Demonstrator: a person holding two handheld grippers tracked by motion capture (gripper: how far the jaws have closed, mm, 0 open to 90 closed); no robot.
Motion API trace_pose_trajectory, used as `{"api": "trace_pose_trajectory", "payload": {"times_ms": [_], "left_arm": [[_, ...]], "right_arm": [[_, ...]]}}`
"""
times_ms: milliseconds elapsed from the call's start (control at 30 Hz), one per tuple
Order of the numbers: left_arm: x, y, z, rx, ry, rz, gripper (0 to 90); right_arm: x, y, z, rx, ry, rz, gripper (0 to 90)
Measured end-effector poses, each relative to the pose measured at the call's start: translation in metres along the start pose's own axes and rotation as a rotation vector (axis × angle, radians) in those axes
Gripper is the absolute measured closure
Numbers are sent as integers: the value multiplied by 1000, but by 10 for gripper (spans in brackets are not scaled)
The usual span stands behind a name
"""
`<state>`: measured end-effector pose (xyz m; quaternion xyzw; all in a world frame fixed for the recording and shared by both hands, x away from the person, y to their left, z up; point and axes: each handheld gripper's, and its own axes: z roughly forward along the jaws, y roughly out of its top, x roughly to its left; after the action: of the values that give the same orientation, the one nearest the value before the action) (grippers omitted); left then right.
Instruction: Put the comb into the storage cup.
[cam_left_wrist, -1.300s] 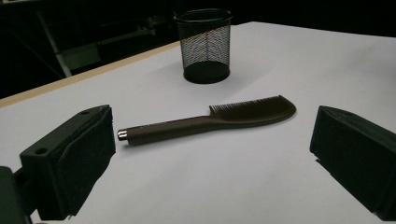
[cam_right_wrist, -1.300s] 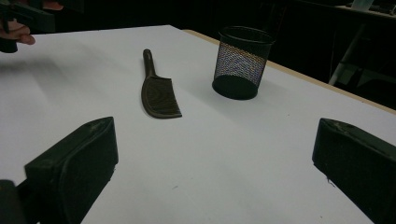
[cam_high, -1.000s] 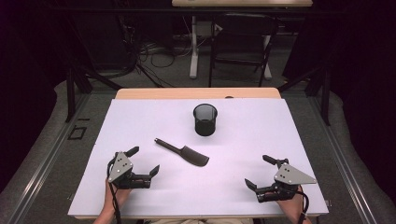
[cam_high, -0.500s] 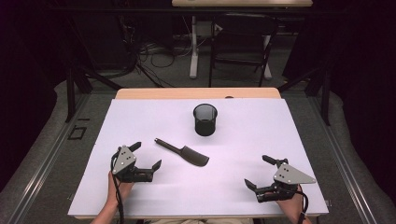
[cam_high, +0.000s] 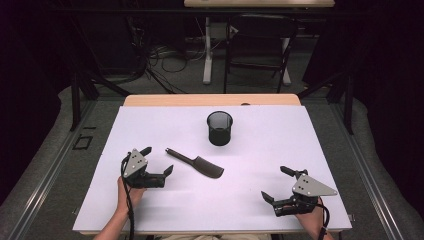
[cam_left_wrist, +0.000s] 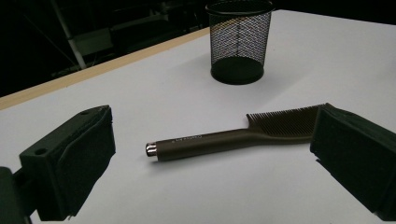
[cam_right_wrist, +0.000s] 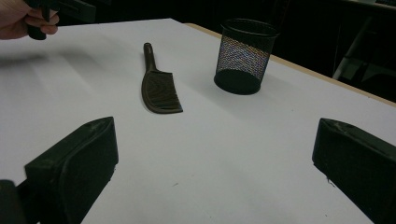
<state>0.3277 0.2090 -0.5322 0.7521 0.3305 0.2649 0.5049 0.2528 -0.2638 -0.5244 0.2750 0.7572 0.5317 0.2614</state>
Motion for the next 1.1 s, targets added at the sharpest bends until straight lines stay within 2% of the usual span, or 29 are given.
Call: {"api": "trace_pose_trajectory", "payload": {"times_ms": [400, 1100], "left_arm": [[10, 6, 13, 32, 22, -8, 1], [18, 15, 36, 82, 43, -9, 0]], "right_arm": [[1, 1, -1, -1, 2, -1, 0], [0, 0, 0, 7, 2, -4, 0]]}}
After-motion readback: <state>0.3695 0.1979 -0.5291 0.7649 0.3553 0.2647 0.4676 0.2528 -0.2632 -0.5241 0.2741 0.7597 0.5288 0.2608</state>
